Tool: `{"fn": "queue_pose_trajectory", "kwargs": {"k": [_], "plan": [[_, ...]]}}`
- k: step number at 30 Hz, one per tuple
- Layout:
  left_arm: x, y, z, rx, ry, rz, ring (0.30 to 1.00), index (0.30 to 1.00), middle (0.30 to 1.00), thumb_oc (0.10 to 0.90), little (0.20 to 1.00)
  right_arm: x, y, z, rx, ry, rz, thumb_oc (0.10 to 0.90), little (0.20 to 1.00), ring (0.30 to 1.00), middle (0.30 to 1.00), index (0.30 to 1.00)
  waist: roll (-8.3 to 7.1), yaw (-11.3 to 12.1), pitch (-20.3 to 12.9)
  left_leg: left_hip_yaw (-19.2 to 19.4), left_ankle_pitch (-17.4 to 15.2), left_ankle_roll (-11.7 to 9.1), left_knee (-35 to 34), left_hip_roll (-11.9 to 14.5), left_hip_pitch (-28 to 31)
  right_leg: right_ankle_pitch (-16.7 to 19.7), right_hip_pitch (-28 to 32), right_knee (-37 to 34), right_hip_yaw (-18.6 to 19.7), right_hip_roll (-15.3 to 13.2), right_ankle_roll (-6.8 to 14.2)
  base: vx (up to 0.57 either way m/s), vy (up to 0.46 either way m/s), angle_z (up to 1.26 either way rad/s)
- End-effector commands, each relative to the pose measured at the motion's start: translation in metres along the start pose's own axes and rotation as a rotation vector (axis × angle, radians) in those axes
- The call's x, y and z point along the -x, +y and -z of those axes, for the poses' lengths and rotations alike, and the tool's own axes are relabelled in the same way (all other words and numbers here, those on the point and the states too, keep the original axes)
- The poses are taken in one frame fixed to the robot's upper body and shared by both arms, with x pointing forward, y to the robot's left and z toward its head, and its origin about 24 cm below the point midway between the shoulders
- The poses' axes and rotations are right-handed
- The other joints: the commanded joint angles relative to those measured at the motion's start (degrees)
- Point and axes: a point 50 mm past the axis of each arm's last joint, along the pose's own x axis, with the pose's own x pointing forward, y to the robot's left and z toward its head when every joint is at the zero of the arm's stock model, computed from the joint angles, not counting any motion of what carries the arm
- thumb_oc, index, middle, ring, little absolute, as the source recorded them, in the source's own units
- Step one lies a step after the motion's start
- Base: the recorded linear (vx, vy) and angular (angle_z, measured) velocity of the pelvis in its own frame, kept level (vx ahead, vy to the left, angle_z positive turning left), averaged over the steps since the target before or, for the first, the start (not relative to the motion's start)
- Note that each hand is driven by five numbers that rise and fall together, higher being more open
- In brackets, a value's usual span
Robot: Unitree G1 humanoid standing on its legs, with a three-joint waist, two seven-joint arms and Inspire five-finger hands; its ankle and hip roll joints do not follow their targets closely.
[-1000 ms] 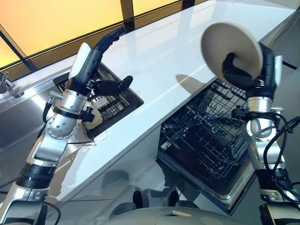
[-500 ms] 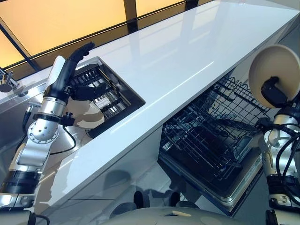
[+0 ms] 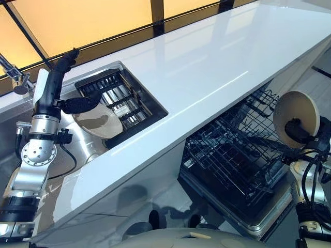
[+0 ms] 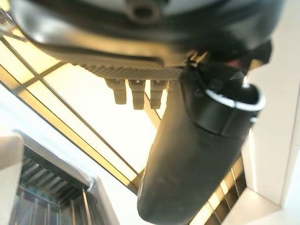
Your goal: Pick up plates and place into dishwasher.
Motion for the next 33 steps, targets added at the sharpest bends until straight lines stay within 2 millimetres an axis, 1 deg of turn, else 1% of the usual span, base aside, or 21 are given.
{"fn": "queue_pose_trajectory", "kwargs": {"k": [1,5,6,9,13,15,19,25,29,33], "plan": [[-0.016,0.049,-0.037,0.009,-0.238,-0.224,0.9,0.9,0.9,0.8,0.9,-0.034,-0.033,-0.074,0.113,-0.314,0.092,0.1,0.2,0.3,0.3,0.3,0.4,1.1,-2.3,1.9,-8.0,0.4,0.2,-1.9,2.8,-8.5,-0.8,7.1,-1.6,4.4,-0.9,0.03,-0.06,0.06],[-0.018,0.051,-0.045,0.002,-0.281,-0.219,0.9,0.9,0.9,0.8,0.9,-0.042,-0.04,-0.073,0.228,-0.293,0.09,0.1,0.2,0.3,0.3,0.3,0.57,1.6,-1.3,1.5,-7.4,-0.2,0.3,-1.6,1.9,-8.7,-1.4,7.4,-2.2,4.4,-1.2,0.01,-0.062,0.16],[-0.019,0.052,-0.049,0.0,-0.304,-0.217,0.9,0.9,0.9,0.8,0.9,-0.045,-0.042,-0.073,0.284,-0.284,0.083,0.1,0.2,0.3,0.3,0.3,0.61,1.9,-0.9,1.3,-7.2,-0.4,0.4,-1.5,1.5,-8.7,-1.6,7.5,-2.5,4.3,-1.3,0.01,-0.065,0.17],[-0.02,0.053,-0.053,-0.008,-0.333,-0.223,0.9,0.9,0.9,0.8,0.9,-0.05,-0.044,-0.071,0.34,-0.258,0.07,0.1,0.2,0.3,0.3,0.3,0.73,2.2,-0.3,1.1,-6.9,-0.8,0.6,-1.4,0.9,-8.8,-1.9,7.6,-2.8,4.3,-1.5,0.01,-0.06,0.11],[-0.023,0.055,-0.061,0.006,-0.375,-0.239,0.9,0.9,0.9,0.8,0.9,-0.058,-0.043,-0.07,0.427,-0.205,0.035,0.1,0.2,0.3,0.3,0.3,0.96,2.7,1.1,0.7,-6.3,-1.2,1.6,-1.3,-0.9,-8.9,-3.1,8.3,-3.2,4.1,-1.9,-0.03,-0.065,0.13],[-0.026,0.057,-0.066,0.013,-0.403,-0.251,0.9,0.9,0.9,0.8,0.9,-0.062,-0.039,-0.072,0.465,-0.182,0.016,0.1,0.2,0.3,0.3,0.3,1.21,3.0,2.4,0.5,-6.0,-1.5,2.2,-1.2,-2.3,-8.9,-4.1,8.7,-3.3,4.0,-2.2,-0.09,-0.067,0.07],[-0.032,0.06,-0.075,0.014,-0.446,-0.266,0.9,0.9,0.9,0.8,0.9,-0.067,-0.034,-0.074,0.474,-0.141,-0.019,0.1,0.2,0.3,0.3,0.3,1.5,3.1,4.7,0.3,-5.5,-1.8,3.0,-0.9,-4.3,-8.9,-5.6,9.4,-3.4,4.0,-2.6,-0.11,-0.069,0.08],[-0.038,0.062,-0.087,0.009,-0.49,-0.275,0.9,0.9,0.9,0.8,0.9,-0.069,-0.02,-0.078,0.417,-0.107,-0.078,0.1,0.2,0.3,0.3,0.3,1.84,2.6,7.7,0.7,-4.9,-2.1,3.6,-0.4,-6.4,-8.7,-7.8,10.0,-2.9,4.3,-3.1,-0.09,-0.058,0.05],[-0.043,0.06,-0.09,0.01,-0.507,-0.269,0.9,0.9,0.9,0.8,0.9,-0.069,-0.007,-0.081,0.414,-0.108,-0.112,0.1,0.2,0.3,0.3,0.3,1.96,2.2,8.8,1.7,-4.9,-2.1,3.9,-0.2,-6.9,-8.4,-8.6,10.1,-2.3,4.5,-3.2,-0.06,-0.037,-0.04],[-0.046,0.058,-0.094,0.012,-0.521,-0.258,0.9,0.9,0.9,0.8,0.9,-0.07,0.001,-0.083,0.44,-0.105,-0.139,0.1,0.2,0.3,0.3,0.3,1.97,1.8,9.4,2.6,-5.0,-2.1,4.3,0.0,-7.0,-8.2,-8.8,10.1,-1.5,4.8,-3.3,-0.02,-0.044,-0.12]]}}
